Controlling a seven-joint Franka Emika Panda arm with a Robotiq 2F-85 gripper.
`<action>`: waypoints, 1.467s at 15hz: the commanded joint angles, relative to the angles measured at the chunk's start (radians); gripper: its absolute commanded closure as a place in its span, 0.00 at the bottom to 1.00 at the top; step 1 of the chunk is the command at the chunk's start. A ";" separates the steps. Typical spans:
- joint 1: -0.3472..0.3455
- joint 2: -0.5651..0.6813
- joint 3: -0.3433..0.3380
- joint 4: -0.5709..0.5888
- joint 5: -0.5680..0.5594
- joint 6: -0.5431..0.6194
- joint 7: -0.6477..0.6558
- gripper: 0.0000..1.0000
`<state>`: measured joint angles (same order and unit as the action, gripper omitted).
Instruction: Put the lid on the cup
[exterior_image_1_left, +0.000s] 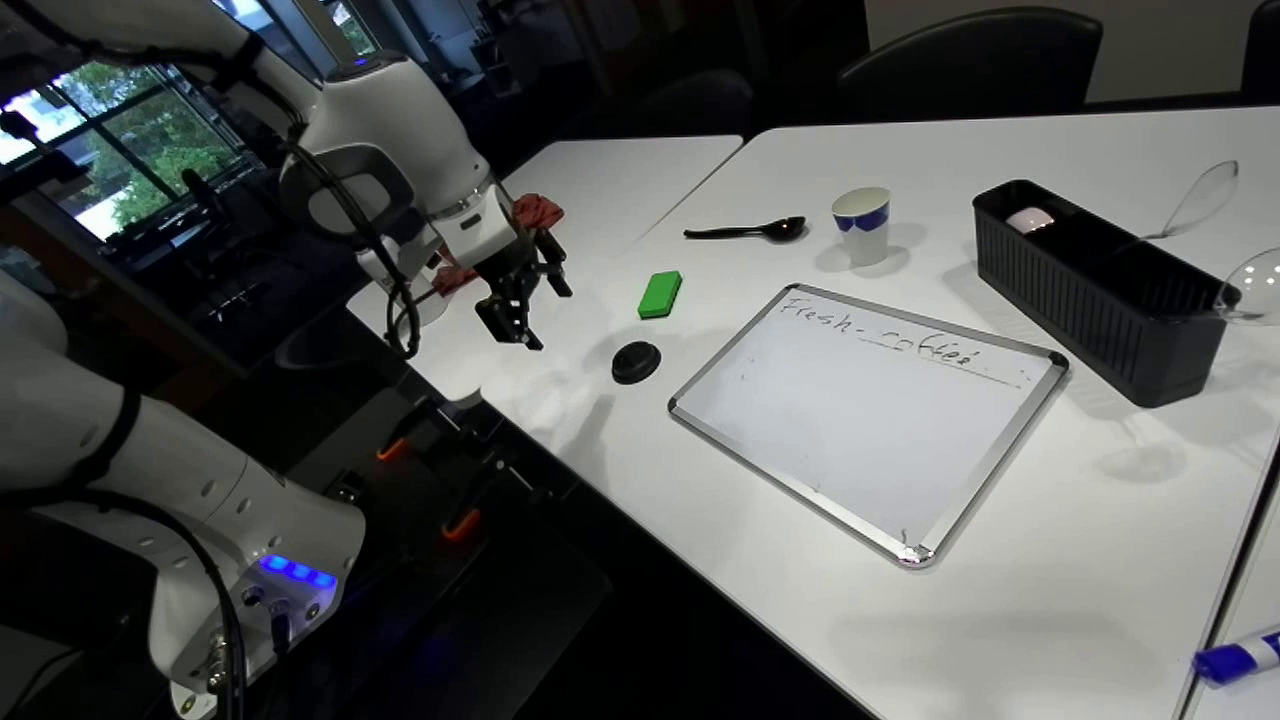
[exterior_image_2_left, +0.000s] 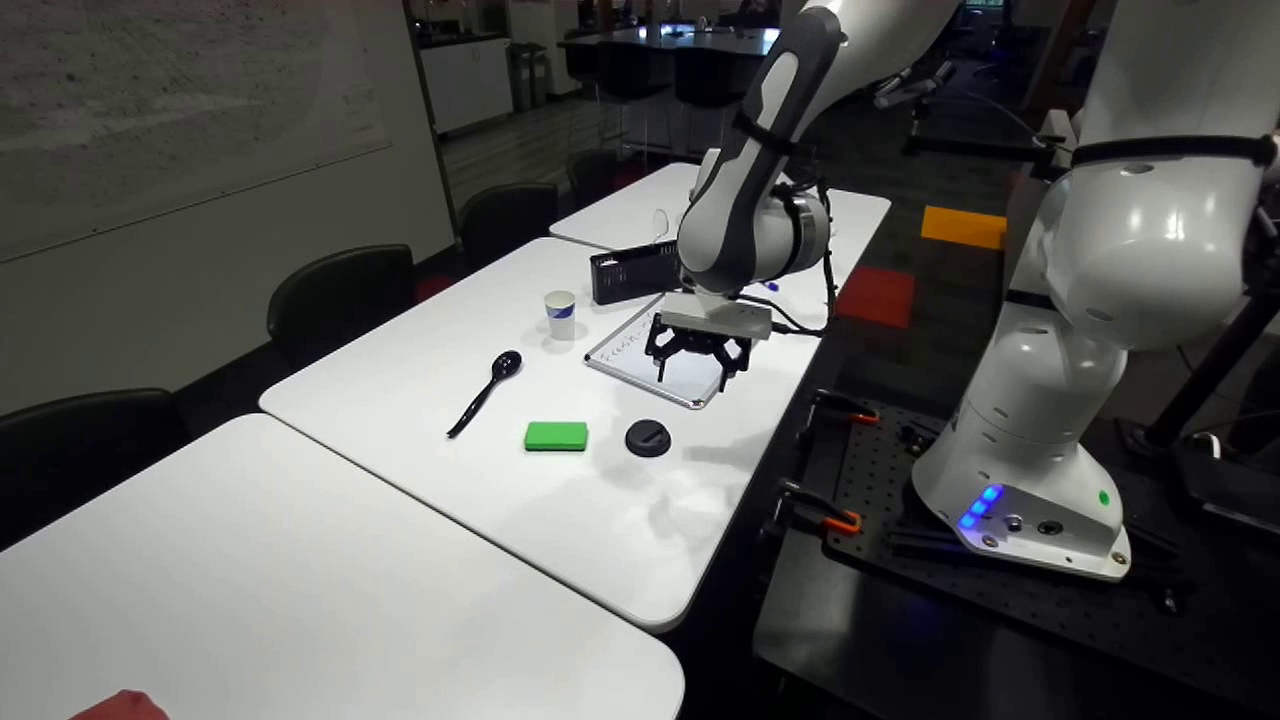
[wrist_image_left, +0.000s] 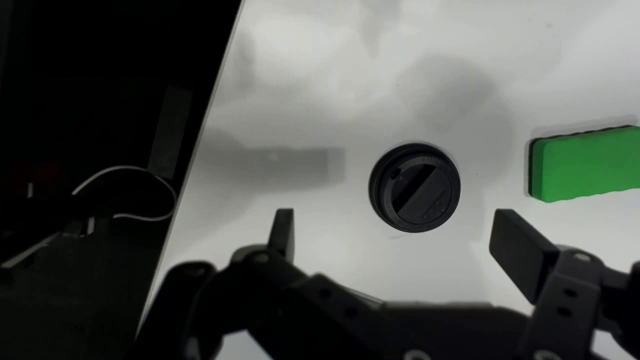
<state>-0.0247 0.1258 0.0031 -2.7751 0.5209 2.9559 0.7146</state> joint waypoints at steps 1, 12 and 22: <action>0.036 0.096 0.014 0.030 0.057 0.070 0.143 0.00; -0.063 0.259 0.097 0.159 0.123 0.098 0.158 0.00; 0.127 0.359 -0.074 0.170 0.109 0.120 0.287 0.00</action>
<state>0.0268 0.4593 -0.0197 -2.5931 0.6406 3.0539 0.9300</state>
